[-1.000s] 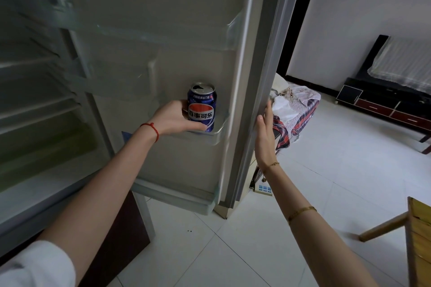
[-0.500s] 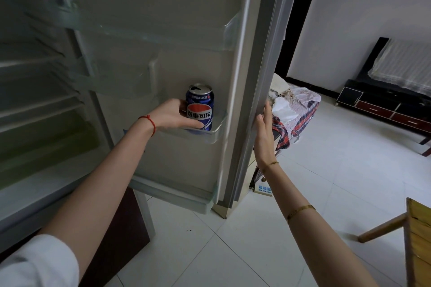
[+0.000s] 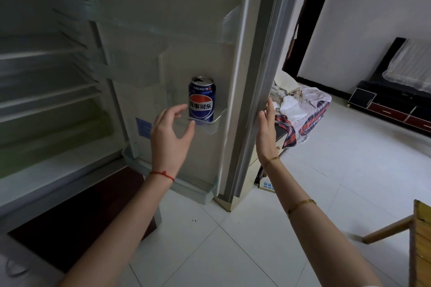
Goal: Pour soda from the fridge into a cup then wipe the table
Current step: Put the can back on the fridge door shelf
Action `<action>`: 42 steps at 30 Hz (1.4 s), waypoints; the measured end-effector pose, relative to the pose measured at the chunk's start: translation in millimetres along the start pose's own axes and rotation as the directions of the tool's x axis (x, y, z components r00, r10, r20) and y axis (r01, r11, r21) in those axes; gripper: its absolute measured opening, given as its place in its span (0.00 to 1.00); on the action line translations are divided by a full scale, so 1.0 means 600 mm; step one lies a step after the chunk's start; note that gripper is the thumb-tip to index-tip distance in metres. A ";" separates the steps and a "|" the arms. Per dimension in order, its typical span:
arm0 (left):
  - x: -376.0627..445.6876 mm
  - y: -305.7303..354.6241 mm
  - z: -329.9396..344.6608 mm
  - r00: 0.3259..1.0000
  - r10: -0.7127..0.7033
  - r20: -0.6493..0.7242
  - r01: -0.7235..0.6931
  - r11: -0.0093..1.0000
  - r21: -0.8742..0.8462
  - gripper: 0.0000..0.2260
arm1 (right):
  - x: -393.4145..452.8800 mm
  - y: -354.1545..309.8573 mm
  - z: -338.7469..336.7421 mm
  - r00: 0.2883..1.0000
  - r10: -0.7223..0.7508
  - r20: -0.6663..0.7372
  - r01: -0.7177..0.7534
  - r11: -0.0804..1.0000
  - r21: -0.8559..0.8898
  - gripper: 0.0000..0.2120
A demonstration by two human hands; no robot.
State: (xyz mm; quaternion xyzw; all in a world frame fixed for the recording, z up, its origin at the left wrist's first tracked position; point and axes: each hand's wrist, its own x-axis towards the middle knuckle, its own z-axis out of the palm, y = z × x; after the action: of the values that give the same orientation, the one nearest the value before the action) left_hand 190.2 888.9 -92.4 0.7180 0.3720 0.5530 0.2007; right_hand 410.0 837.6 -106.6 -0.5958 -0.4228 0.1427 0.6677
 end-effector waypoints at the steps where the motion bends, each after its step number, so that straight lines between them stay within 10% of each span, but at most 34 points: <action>1: -0.021 0.006 0.002 1.000 0.006 0.018 -0.006 0.999 -0.031 0.16 | -0.007 -0.003 0.000 1.000 -0.002 0.005 0.002 1.000 0.005 0.28; 16: -0.185 0.063 0.020 0.967 -0.061 0.247 0.091 0.989 -0.113 0.19 | -0.134 -0.030 -0.004 0.999 -0.026 0.031 0.025 0.999 0.035 0.26; 24: -0.226 0.058 0.002 0.992 -0.027 0.124 0.034 0.998 -0.058 0.20 | -0.166 -0.051 -0.002 0.993 -0.101 -0.058 0.112 0.965 0.236 0.17; 42: -0.293 0.023 -0.116 0.961 0.025 -0.276 0.009 0.993 0.122 0.21 | -0.227 -0.122 0.112 0.890 -0.403 0.211 0.297 0.866 0.401 0.17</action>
State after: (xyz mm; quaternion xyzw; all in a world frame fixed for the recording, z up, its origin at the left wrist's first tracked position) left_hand 109.4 738.1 -174.7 0.6460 0.4266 0.6249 0.1004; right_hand 256.0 770.3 -97.7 -0.3490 -0.5842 0.1777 0.7108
